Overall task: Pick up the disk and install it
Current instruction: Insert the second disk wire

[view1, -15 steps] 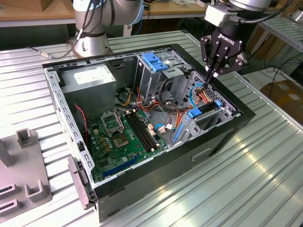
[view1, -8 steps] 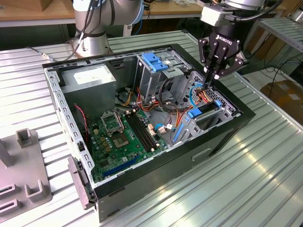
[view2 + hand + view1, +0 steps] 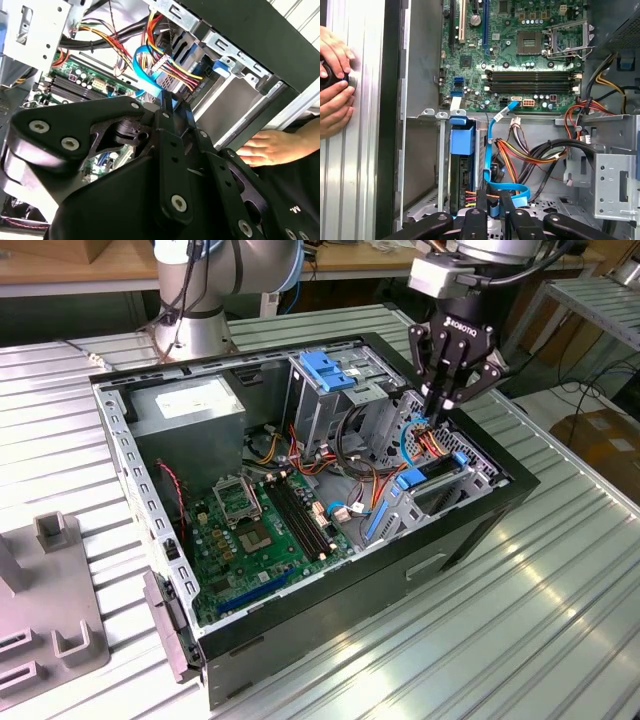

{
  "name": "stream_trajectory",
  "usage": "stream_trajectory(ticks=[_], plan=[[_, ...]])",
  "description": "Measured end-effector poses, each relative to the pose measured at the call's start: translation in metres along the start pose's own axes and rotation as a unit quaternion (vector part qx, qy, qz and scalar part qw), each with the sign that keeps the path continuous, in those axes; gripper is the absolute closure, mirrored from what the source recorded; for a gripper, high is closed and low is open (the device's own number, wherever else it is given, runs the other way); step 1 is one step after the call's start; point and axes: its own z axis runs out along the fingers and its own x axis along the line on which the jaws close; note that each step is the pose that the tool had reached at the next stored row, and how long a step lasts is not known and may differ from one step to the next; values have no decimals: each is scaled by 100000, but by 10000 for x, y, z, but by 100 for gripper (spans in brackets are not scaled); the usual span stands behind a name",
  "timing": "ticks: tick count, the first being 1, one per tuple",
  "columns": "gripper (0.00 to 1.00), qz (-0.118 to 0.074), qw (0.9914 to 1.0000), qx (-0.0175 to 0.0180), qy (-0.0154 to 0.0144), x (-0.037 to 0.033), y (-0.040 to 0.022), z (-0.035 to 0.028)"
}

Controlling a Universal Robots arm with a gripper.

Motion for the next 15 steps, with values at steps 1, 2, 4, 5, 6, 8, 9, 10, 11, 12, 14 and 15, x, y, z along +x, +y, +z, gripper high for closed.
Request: stream_trajectory(ticks=[1, 2, 4, 5, 6, 8, 9, 10, 11, 12, 14, 15], plan=[[75, 4, 100000, -9, 253, -6, 0, 8], [75, 4, 99999, -12, 366, -10, -1, 14], [76, 8, 99999, -13, 497, -14, -1, 21], [83, 7, 99999, -16, 523, -13, -1, 21], [84, 8, 99999, -16, 521, -13, -1, 21], [84, 7, 99999, -14, 509, -9, -1, 24], [84, 9, 99999, 3, 505, 4, 0, 27], [84, 6, 99999, 29, 500, 22, 4, 33], [84, -16, 99999, 74, 510, 49, 9, 39], [84, -67, 99999, 100, 447, 101, 16, 59], [84, -107, 100000, 120, 169, 160, 24, 89], [84, -136, 99999, 137, -253, 183, 32, 99]])
